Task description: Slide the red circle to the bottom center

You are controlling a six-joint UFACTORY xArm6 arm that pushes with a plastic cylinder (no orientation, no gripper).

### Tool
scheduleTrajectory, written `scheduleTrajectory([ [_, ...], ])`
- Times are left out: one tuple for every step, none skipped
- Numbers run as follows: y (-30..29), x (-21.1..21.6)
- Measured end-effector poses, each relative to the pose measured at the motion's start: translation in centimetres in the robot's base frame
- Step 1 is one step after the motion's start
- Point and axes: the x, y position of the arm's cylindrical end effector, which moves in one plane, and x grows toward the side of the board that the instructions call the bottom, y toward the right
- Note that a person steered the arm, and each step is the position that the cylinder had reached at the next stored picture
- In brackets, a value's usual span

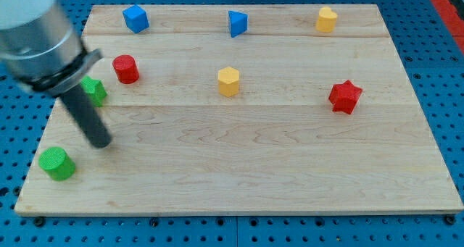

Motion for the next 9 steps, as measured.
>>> scheduleTrajectory([
  [4.4, -4.1],
  [6.2, -6.5],
  [7.7, -8.8],
  [9.0, -10.8],
  [9.8, -11.6],
  [9.8, -11.6],
  [10.0, -11.6],
  [10.1, -11.6],
  [11.6, -13.7],
])
